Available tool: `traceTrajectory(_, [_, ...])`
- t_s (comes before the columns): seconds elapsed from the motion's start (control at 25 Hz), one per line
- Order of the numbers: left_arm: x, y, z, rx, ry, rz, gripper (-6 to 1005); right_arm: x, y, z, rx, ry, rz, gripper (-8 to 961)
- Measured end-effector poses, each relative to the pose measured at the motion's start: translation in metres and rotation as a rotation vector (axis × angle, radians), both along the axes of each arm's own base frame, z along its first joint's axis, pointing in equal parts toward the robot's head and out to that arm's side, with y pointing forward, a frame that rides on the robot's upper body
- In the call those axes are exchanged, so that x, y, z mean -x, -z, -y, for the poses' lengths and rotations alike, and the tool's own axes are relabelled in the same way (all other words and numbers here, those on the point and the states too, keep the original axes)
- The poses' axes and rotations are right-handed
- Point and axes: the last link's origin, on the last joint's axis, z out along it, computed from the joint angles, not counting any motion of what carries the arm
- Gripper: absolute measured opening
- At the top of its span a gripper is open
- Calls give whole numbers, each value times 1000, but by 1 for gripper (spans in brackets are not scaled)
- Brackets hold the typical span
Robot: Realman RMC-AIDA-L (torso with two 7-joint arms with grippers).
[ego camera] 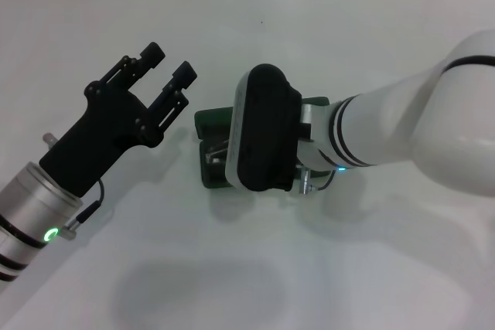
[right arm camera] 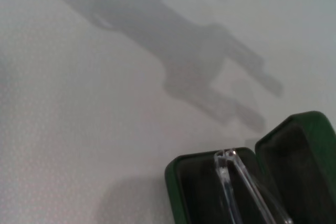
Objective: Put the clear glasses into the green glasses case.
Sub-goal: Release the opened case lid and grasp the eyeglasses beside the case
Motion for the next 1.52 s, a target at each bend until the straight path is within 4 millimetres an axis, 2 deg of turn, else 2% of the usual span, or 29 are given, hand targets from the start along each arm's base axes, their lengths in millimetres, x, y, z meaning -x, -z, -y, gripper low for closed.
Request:
traceTrajectory(0.52, [-1,0,0,0,4,4,580,3,-3,2,-1,0,-4,164])
traceTrajectory(0.76, [0,0,2,0,0,6,579,9,-8,3,-6,-16,0,347])
traceTrajectory(1.2, [0,1,3,0,-2,8,579,15,-13,12,14,-33,-5,534])
traceTrajectory(1.52, [-1,1,1,0,3,8,579,12,-20,9,8,4,24,531])
